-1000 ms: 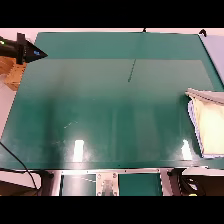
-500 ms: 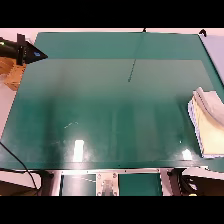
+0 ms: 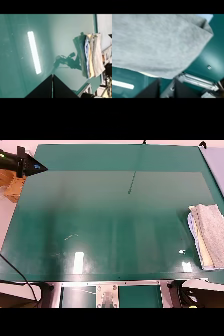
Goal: Fold the shirts.
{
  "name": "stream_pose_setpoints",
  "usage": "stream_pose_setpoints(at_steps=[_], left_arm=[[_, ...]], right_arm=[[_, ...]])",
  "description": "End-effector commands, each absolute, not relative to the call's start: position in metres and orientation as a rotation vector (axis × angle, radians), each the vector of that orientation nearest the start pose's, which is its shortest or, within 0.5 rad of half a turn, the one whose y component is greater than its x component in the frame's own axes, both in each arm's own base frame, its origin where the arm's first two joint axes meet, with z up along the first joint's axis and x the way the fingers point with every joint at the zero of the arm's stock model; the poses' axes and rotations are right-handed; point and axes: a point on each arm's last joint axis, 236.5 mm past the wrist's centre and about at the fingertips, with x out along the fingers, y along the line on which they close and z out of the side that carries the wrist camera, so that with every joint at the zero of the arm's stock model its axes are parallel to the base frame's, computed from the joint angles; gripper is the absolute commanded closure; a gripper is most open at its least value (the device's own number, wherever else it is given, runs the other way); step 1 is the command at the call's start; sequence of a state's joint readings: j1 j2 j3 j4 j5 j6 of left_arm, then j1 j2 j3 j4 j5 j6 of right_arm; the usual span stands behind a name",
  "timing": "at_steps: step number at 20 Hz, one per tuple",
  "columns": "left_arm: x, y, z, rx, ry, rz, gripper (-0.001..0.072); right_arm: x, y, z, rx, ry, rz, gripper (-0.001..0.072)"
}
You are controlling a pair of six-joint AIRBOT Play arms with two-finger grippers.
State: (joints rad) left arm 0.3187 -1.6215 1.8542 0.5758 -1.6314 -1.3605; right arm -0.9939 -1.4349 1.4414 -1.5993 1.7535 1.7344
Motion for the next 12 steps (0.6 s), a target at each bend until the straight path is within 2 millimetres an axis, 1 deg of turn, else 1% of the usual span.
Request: stream_pose_setpoints(at_steps=[1,3,4,6,7,8,9,11,12], left_arm=[[0.454,-0.058,0.184,-0.637,1.048,-0.704,0.0687],[0.452,-0.057,0.182,-0.626,1.054,-0.695,0.0688],[0.45,-0.056,0.179,-0.602,1.072,-0.678,0.0688],[0.436,-0.062,0.175,-0.552,1.122,-0.652,0.0688],[0.429,-0.07,0.173,-0.538,1.128,-0.646,0.0688],[0.421,-0.08,0.172,-0.53,1.123,-0.65,0.0688],[0.41,-0.091,0.167,-0.522,1.123,-0.661,0.0688],[0.379,-0.116,0.15,-0.519,1.132,-0.668,0.0688],[0.359,-0.127,0.136,-0.503,1.142,-0.669,0.0688]], right_arm=[[0.25,-0.261,0.075,0.925,1.319,-0.683,0.07],[0.308,-0.237,0.107,0.869,1.193,-0.506,0.0702],[0.328,-0.223,0.119,0.83,1.153,-0.446,0.0703],[0.349,-0.195,0.134,0.722,1.122,-0.362,0.0704],[0.354,-0.176,0.137,0.679,1.13,-0.313,0.0703],[0.354,-0.155,0.136,0.642,1.146,-0.268,0.0704],[0.352,-0.13,0.132,0.619,1.166,-0.217,0.0704],[0.342,-0.074,0.122,0.578,1.195,-0.094,0.0704],[0.331,-0.044,0.114,0.555,1.209,-0.038,0.0704]])
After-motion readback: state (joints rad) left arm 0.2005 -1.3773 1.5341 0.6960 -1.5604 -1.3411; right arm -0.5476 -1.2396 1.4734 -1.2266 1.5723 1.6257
